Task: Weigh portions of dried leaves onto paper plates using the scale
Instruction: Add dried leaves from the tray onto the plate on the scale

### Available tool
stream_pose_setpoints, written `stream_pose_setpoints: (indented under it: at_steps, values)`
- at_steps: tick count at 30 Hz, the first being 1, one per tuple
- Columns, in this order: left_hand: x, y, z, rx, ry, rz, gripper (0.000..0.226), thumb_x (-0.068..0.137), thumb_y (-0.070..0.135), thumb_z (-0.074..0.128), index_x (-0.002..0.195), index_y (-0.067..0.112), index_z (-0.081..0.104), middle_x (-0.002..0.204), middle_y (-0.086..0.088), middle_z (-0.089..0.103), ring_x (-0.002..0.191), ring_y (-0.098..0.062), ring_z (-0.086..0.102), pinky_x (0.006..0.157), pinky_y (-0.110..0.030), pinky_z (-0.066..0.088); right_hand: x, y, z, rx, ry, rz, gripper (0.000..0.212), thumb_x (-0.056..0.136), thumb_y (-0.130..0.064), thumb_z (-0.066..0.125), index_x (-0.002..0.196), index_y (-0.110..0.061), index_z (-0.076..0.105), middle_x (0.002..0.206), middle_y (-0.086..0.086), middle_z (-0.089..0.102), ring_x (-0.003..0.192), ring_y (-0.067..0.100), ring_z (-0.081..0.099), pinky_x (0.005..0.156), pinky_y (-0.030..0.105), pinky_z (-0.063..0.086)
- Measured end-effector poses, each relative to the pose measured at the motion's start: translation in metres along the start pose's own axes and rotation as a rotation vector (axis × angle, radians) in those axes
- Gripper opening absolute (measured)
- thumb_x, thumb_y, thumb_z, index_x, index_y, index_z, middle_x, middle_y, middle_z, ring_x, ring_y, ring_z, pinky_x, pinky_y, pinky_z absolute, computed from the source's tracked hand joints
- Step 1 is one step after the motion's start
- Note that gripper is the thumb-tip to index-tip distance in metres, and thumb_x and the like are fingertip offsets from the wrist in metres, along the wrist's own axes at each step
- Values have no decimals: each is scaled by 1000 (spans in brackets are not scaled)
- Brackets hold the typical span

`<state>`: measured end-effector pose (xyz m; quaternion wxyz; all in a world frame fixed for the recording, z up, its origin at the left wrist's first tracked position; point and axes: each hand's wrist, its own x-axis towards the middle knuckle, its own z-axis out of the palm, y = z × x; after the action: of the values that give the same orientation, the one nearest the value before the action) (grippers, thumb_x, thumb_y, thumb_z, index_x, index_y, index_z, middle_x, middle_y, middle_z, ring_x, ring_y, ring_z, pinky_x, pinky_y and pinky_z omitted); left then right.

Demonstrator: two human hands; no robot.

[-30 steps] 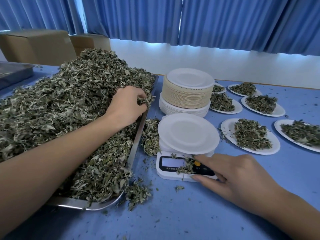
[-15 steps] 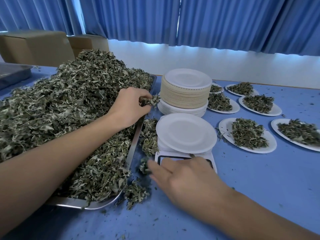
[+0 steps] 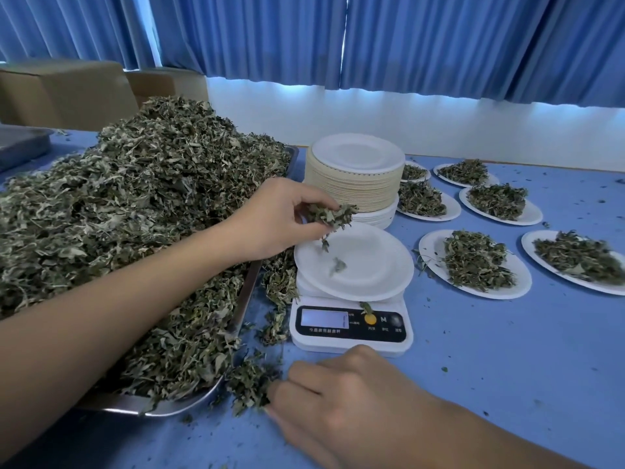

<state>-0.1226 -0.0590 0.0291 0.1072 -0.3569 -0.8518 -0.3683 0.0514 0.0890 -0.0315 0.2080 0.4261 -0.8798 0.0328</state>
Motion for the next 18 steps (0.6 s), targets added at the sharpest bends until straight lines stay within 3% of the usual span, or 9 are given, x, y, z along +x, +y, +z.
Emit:
stream_pose_setpoints:
  at_steps: [3, 6, 8, 11, 13, 15, 18]
  values:
    - [-1, -1, -2, -7, 10, -16, 31, 82, 19, 83, 112, 20, 76, 92, -1, 76, 74, -14, 68, 72, -27, 55, 0, 1, 1, 16, 37, 2, 29, 103, -29, 54, 76, -23, 61, 67, -6, 45, 50, 16, 40, 45, 32, 39]
    - [3, -9, -15, 54, 89, -44, 26, 82, 18, 82, 108, 22, 77, 85, 10, 73, 64, 5, 60, 65, -9, 46, 1, 2, 4, 21, 57, 6, 31, 103, -29, 55, 74, -23, 61, 66, -6, 45, 50, 16, 41, 45, 33, 41]
    - [8, -19, -31, 217, 125, -117, 19, 83, 20, 80, 102, 22, 78, 83, 13, 70, 70, 5, 61, 70, -12, 48, 2, 2, 5, 14, 61, 8, 31, 104, -30, 54, 75, -24, 62, 66, -6, 46, 51, 16, 42, 46, 33, 42]
    - [7, -38, -47, 434, -160, -369, 5, 88, 22, 74, 84, 24, 76, 79, 6, 72, 64, -12, 61, 61, -27, 49, 2, 3, 5, 10, 71, 4, 30, 103, -30, 56, 74, -24, 62, 66, -6, 45, 51, 17, 41, 45, 33, 41]
    - [3, -49, -48, 498, -375, -513, 13, 89, 25, 75, 77, 22, 69, 94, 6, 72, 72, -16, 62, 64, -28, 47, 2, 3, 3, -2, 88, 2, 30, 102, -30, 57, 73, -24, 63, 66, -7, 43, 51, 16, 39, 45, 31, 38]
    - [-1, -51, -49, 562, -424, -556, 11, 86, 32, 78, 89, 26, 68, 107, 6, 62, 92, -20, 59, 80, -29, 45, 2, 3, 3, 3, 96, 0, 31, 101, -30, 58, 72, -23, 63, 65, -7, 42, 50, 15, 38, 44, 31, 37]
    - [0, -42, -55, 558, -398, -560, 31, 86, 34, 77, 115, 24, 71, 120, 3, 62, 104, -20, 59, 93, -33, 49, 2, 2, 4, 2, 96, -2, 30, 100, -29, 60, 71, -23, 62, 65, -7, 41, 50, 15, 39, 44, 31, 38]
